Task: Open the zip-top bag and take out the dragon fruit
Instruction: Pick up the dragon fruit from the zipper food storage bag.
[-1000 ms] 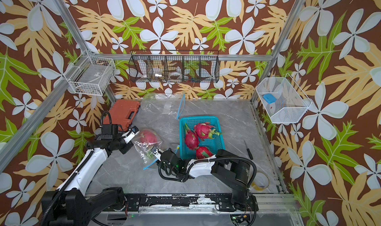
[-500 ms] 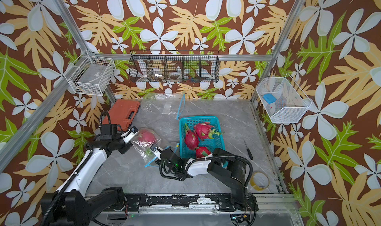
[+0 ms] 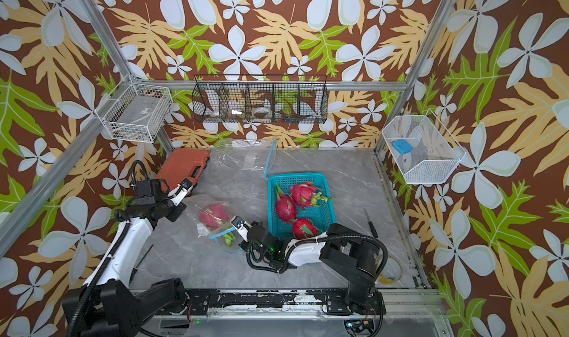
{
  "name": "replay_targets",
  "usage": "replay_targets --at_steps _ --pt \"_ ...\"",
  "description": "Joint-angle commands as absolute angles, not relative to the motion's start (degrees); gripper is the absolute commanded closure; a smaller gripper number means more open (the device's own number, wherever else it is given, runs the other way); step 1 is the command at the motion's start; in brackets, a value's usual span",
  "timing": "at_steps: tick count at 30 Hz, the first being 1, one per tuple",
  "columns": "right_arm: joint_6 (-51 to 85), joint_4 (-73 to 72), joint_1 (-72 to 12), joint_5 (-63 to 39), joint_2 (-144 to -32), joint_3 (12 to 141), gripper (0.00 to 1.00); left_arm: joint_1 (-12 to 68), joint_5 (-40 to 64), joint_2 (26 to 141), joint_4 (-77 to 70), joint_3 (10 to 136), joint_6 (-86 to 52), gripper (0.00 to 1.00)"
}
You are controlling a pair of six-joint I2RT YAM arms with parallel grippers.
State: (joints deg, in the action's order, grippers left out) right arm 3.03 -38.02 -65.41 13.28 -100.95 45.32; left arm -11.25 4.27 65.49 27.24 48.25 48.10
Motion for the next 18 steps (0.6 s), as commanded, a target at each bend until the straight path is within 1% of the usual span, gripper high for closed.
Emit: replay_targets --at_steps 1,6,10,18 --pt "5.11 -38.36 -65.74 10.96 -99.01 45.84 1.0 -11.42 4.94 65.21 25.65 46.68 47.64 1.0" --pt "7.15 -35.52 -65.78 7.11 -94.96 46.01 1.0 -11.38 3.47 65.51 22.34 43.01 48.17 1.0" --pt "8.21 -30.42 -65.78 3.69 -90.71 45.61 1.0 -11.4 1.26 65.83 19.86 40.18 49.61 1.0" --pt "8.44 -22.77 -65.82 1.85 -78.72 40.59 1.0 -11.42 -4.87 66.25 15.01 37.44 52.57 1.0"
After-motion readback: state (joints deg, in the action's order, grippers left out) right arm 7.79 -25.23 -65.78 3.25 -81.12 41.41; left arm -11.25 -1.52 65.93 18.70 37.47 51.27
